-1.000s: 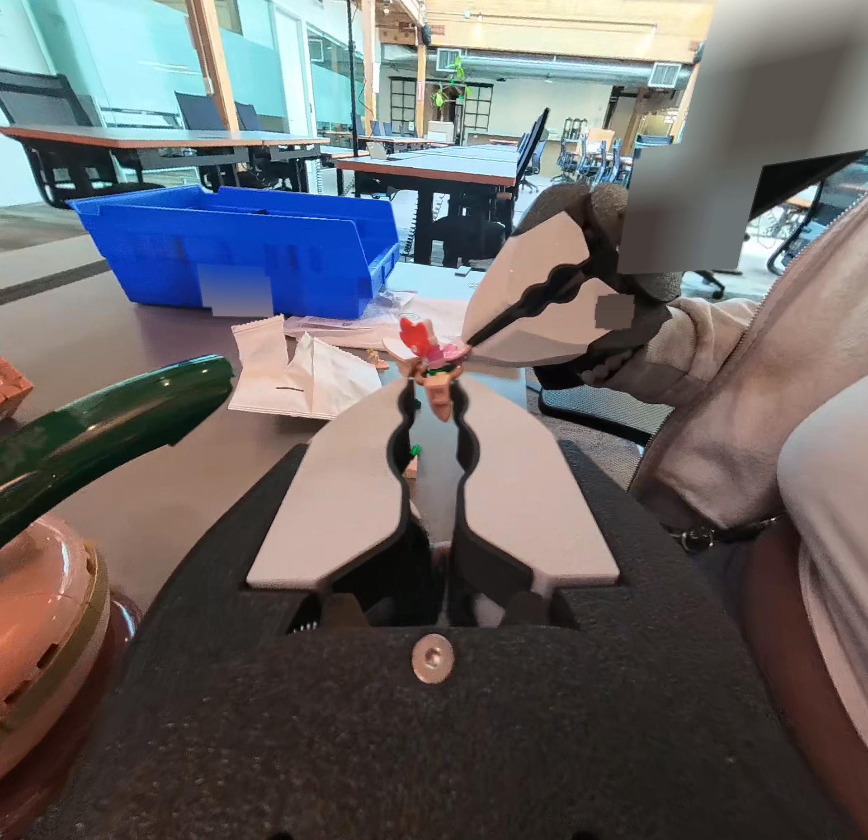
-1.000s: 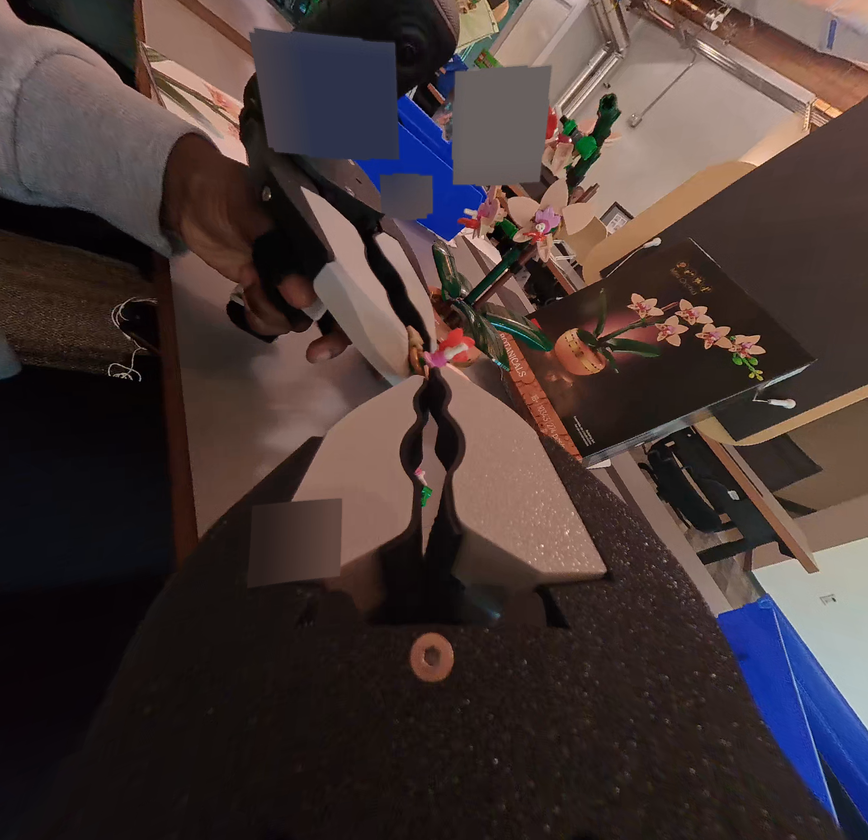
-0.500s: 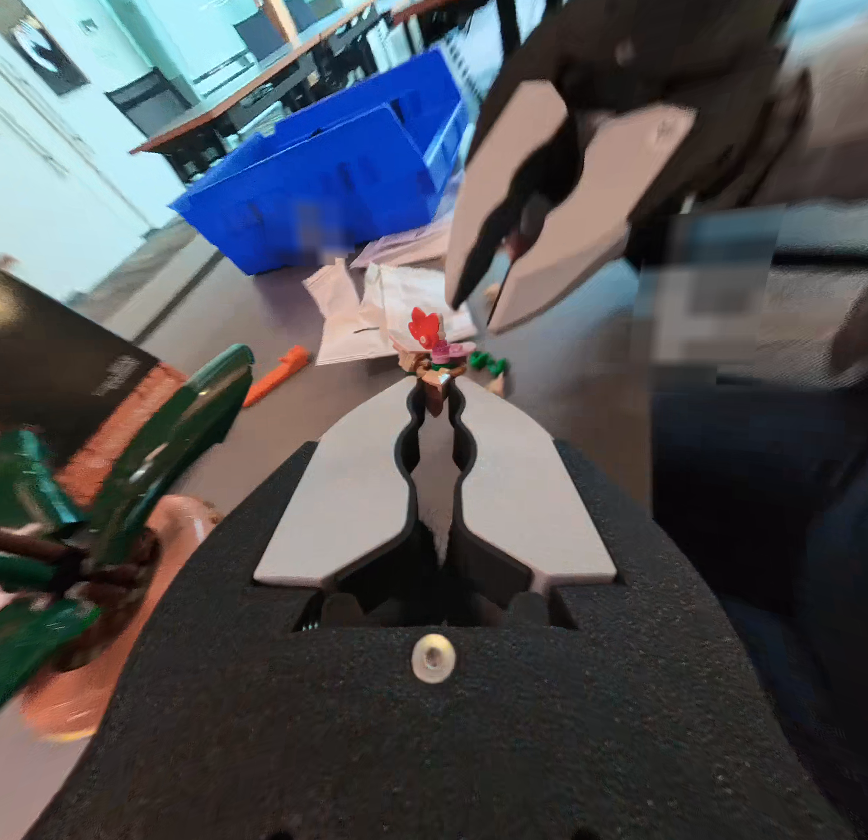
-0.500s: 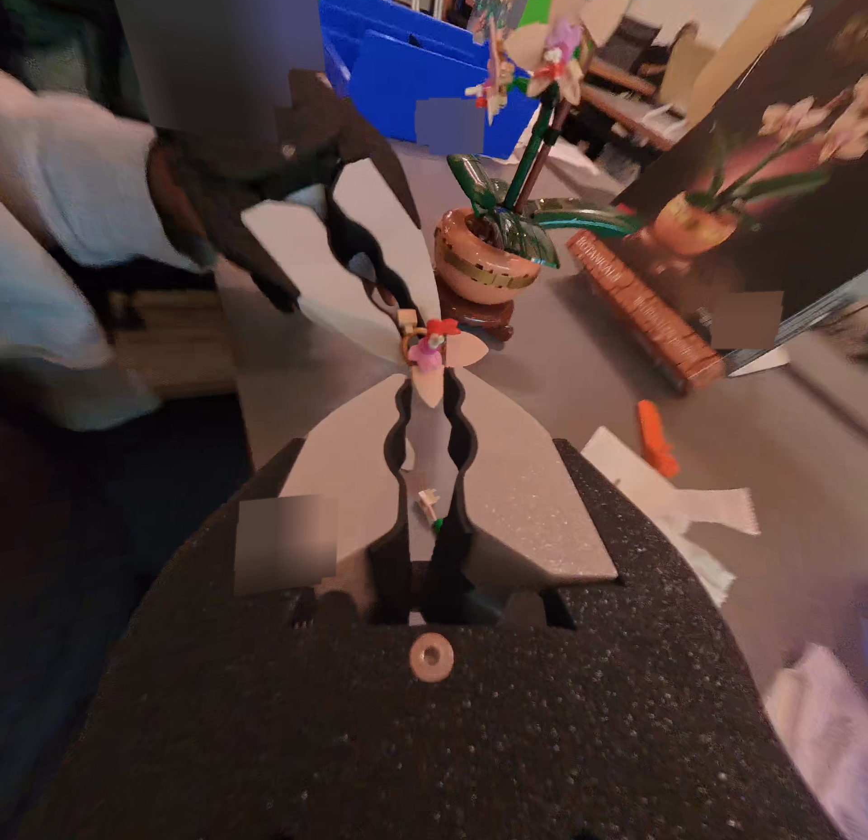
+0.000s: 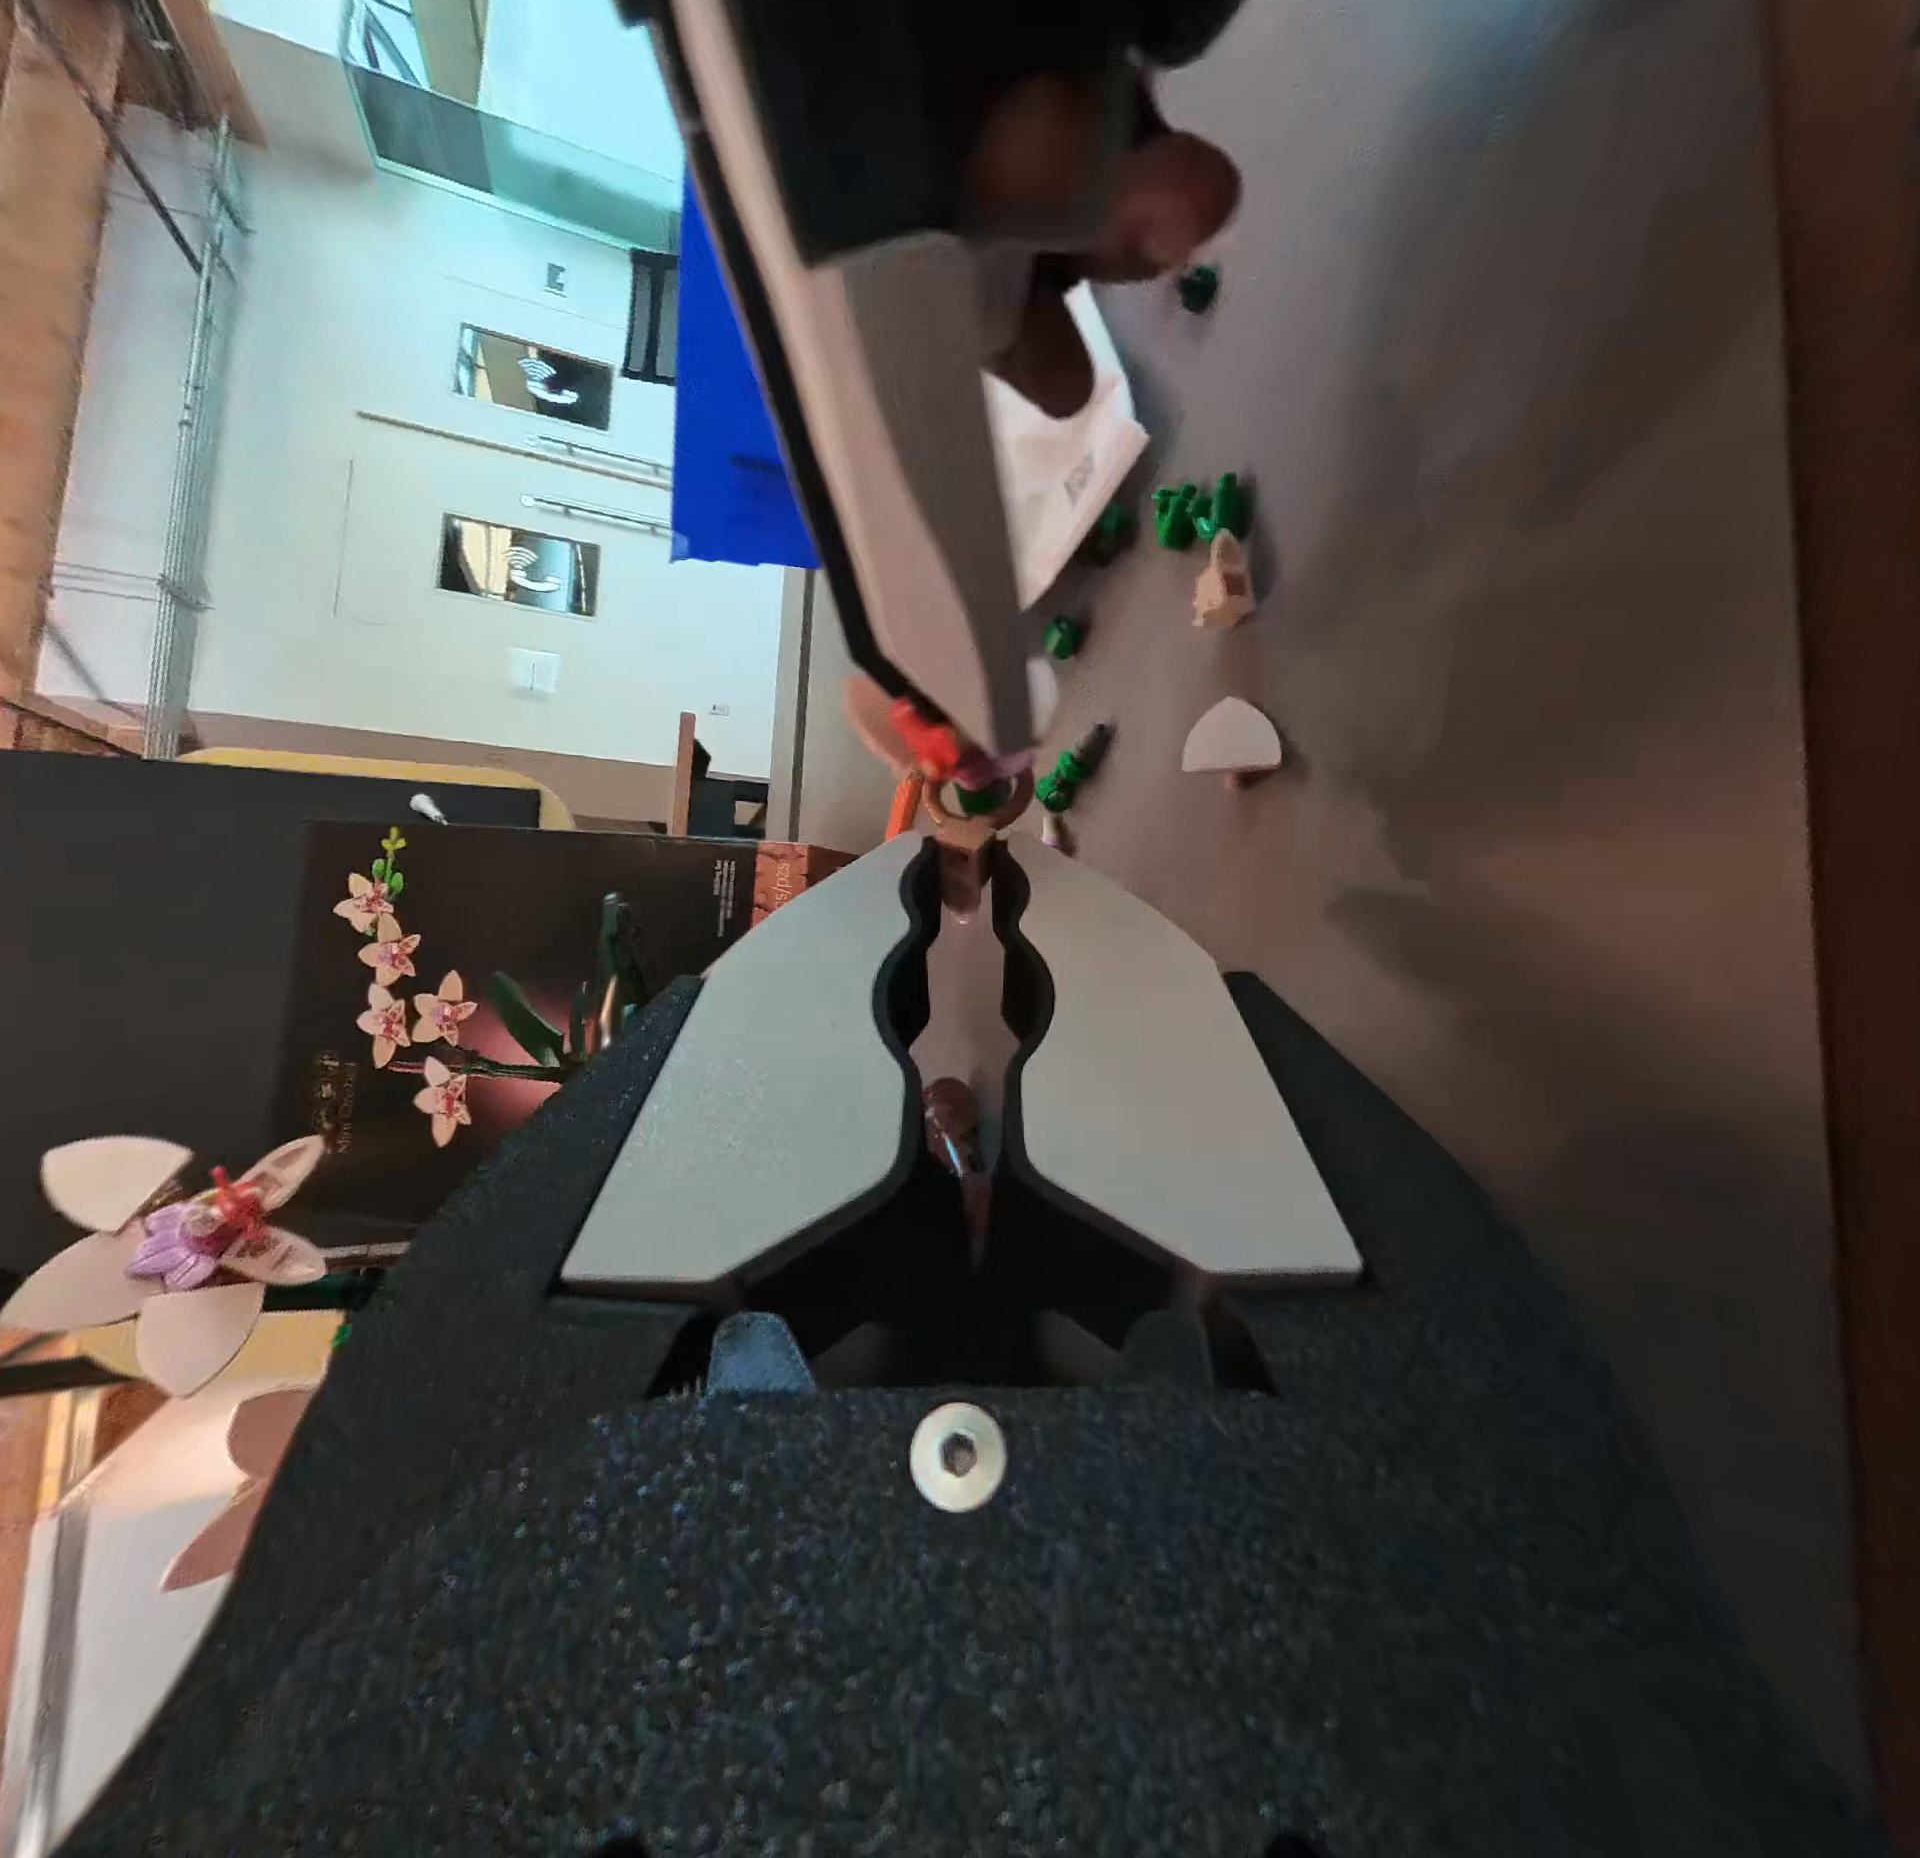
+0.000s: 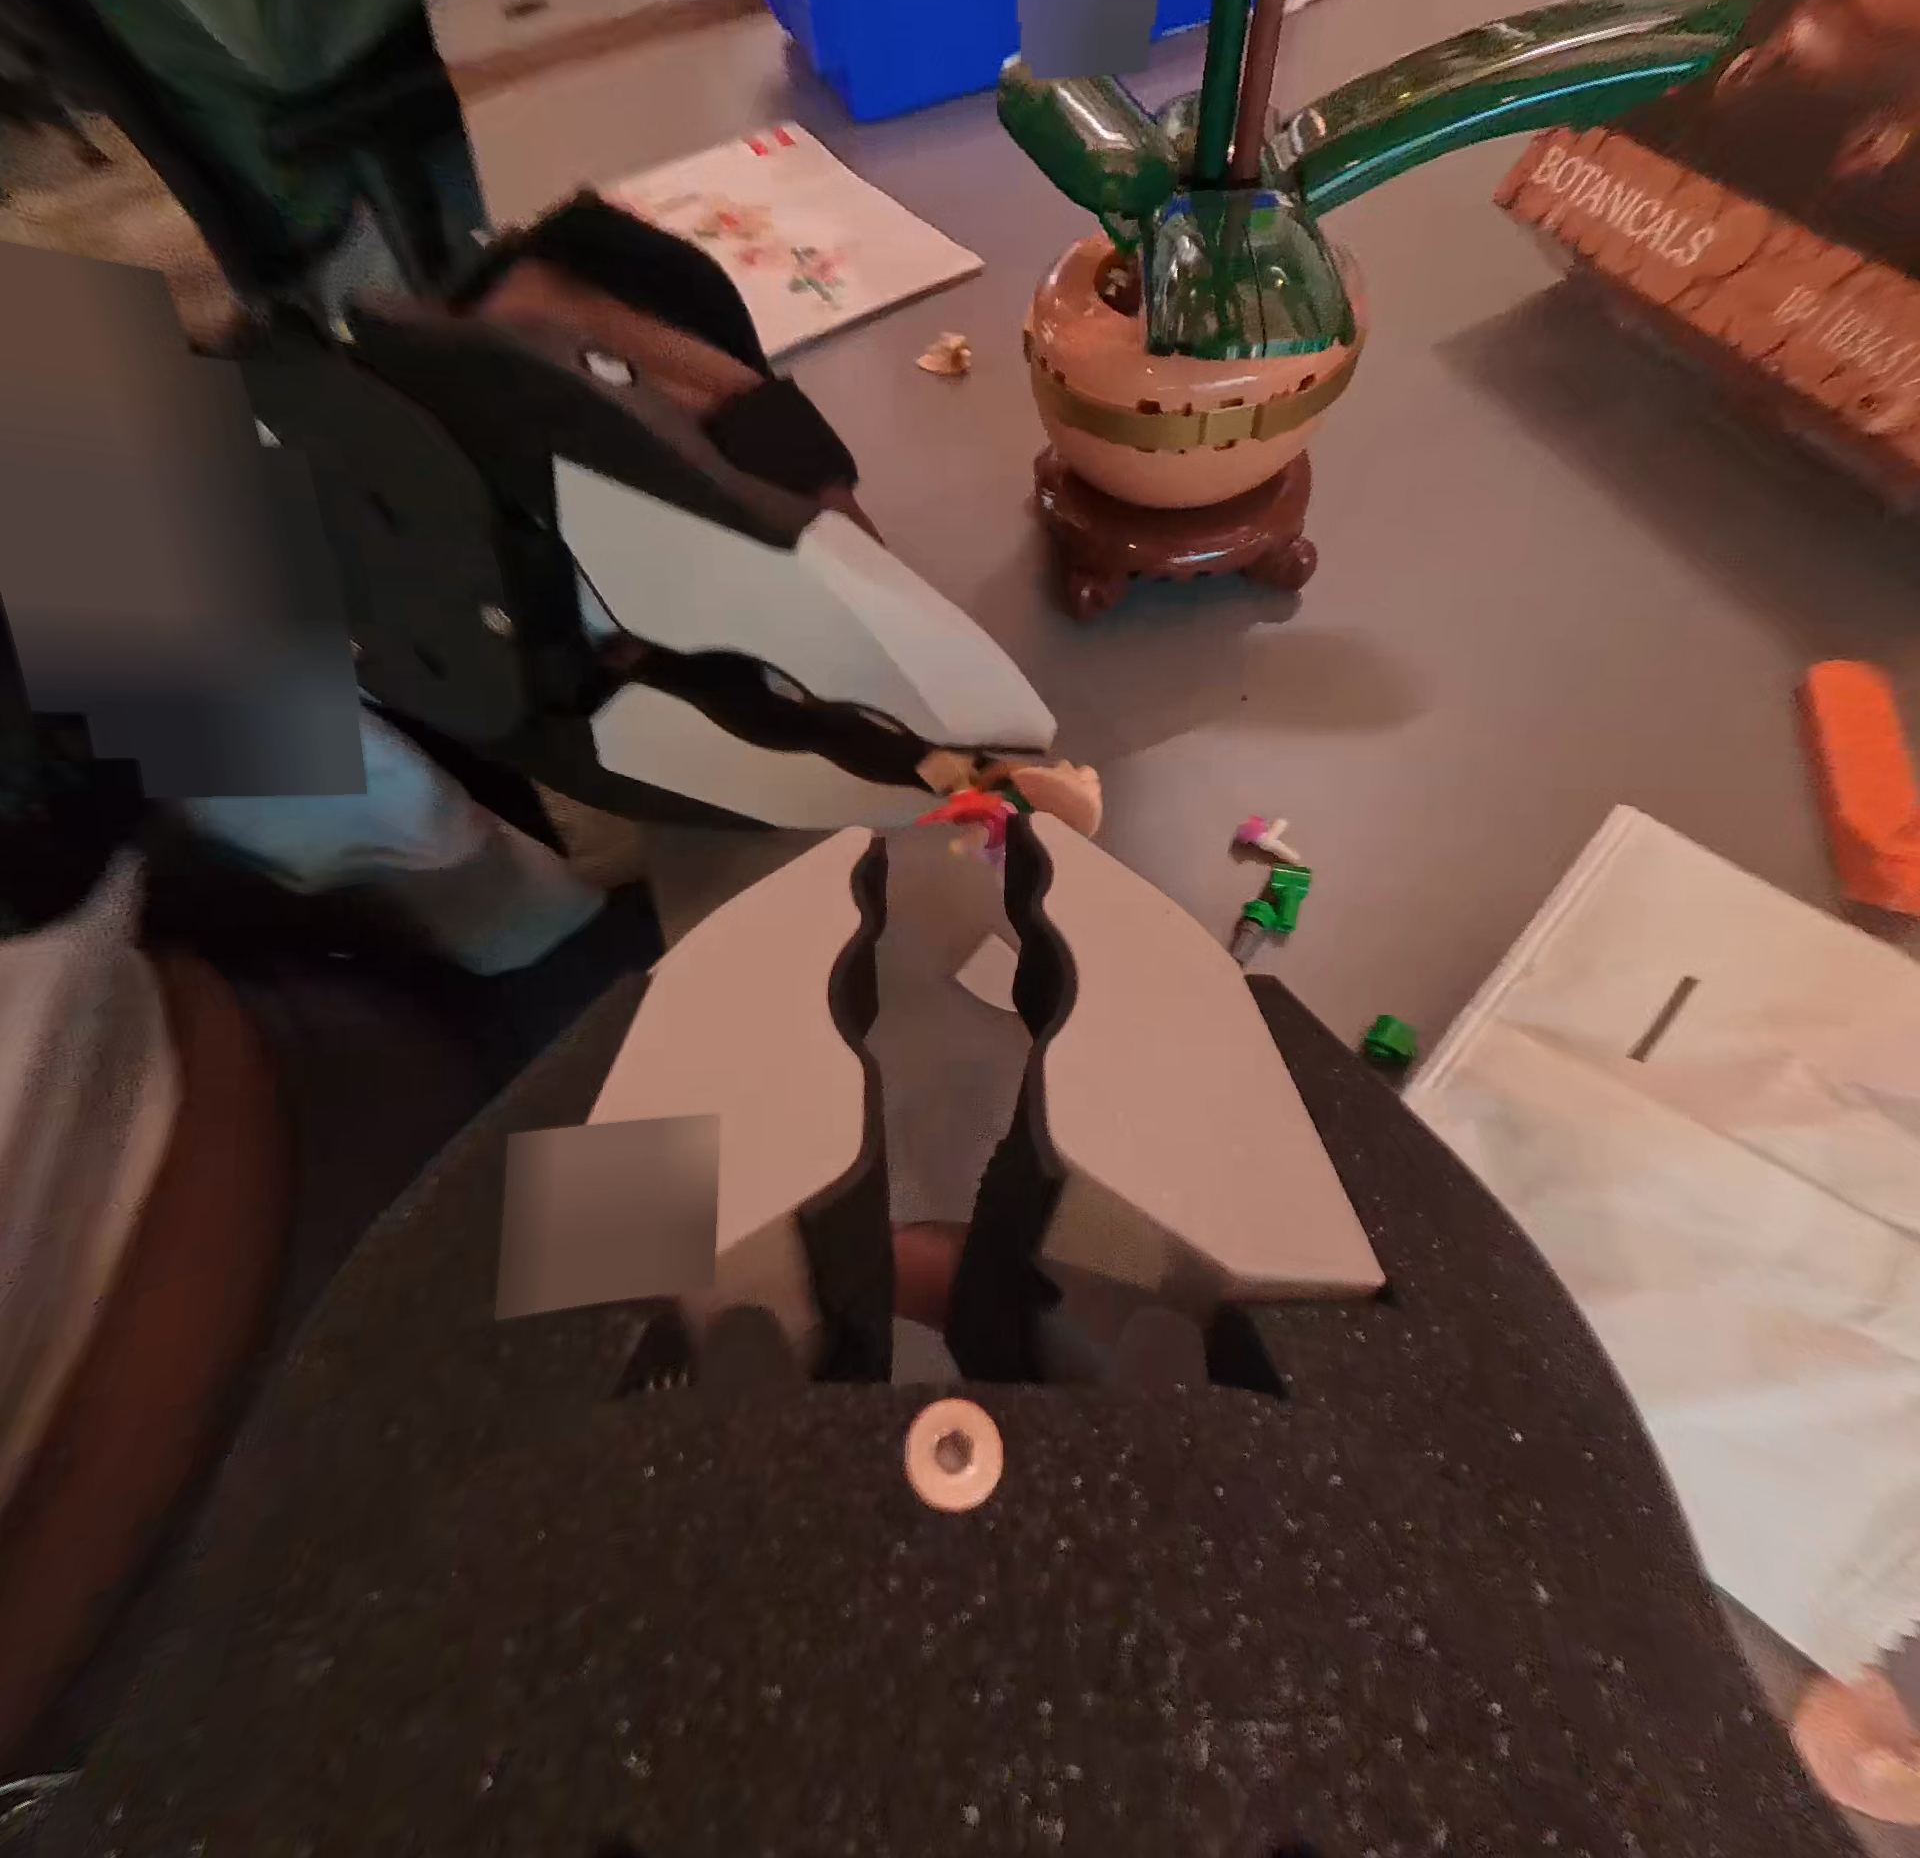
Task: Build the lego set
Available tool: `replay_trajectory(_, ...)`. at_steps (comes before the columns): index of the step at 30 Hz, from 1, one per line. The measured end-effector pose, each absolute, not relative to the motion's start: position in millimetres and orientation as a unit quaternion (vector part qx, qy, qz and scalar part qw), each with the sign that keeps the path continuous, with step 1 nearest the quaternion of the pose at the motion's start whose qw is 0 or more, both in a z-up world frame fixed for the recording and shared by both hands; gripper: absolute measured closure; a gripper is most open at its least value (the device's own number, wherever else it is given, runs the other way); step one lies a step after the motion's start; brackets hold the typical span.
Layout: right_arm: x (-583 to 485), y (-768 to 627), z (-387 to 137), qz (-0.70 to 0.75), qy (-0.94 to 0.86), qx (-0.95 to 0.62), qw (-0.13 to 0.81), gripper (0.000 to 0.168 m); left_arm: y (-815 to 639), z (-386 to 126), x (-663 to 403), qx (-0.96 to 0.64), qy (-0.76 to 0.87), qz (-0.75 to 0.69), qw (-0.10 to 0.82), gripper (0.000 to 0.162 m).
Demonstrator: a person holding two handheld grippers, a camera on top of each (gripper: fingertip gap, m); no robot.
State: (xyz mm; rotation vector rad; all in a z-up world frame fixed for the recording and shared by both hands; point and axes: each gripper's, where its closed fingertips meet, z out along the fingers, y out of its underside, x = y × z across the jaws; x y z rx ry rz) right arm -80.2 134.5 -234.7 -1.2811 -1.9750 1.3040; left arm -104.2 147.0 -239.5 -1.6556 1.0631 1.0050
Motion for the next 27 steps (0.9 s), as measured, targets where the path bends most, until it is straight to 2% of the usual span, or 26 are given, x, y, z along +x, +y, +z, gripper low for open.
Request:
replay_trajectory(4,-82,139,-244,0.460,-0.715,-0.491,0.191,0.150,147,-238,-101,-0.662,0.432,0.408,0.457,0.154)
replay_trajectory(5,-83,139,-246,0.458,-0.713,-0.494,0.193,0.156,147,-238,-101,-0.662,0.434,0.408,0.454,0.154)
replay_trajectory(8,-87,137,-242,0.470,-0.710,-0.480,0.210,0.168,147,-245,-101,-0.667,0.443,0.402,0.444,0.154)
replay_trajectory(13,-84,156,-265,0.376,-0.748,-0.480,0.264,0.168,146,-258,-118,-0.719,0.410,0.363,0.428,0.154)
replay_trajectory(16,-77,156,-256,0.373,-0.752,-0.463,0.286,0.160,145,-251,-135,-0.732,0.372,0.361,0.443,0.153)
replay_trajectory(20,-63,144,-244,0.406,-0.745,-0.451,0.278,0.147,138,-249,-130,-0.772,0.323,0.229,0.498,0.151)
replay_trajectory(25,-60,157,-270,0.324,-0.773,-0.462,0.291,0.141,137,-251,-124,-0.789,0.294,0.147,0.519,0.150)
replay_trajectory(27,-63,161,-270,0.306,-0.778,-0.452,0.311,0.142,136,-257,-123,-0.797,0.298,0.139,0.507,0.143)
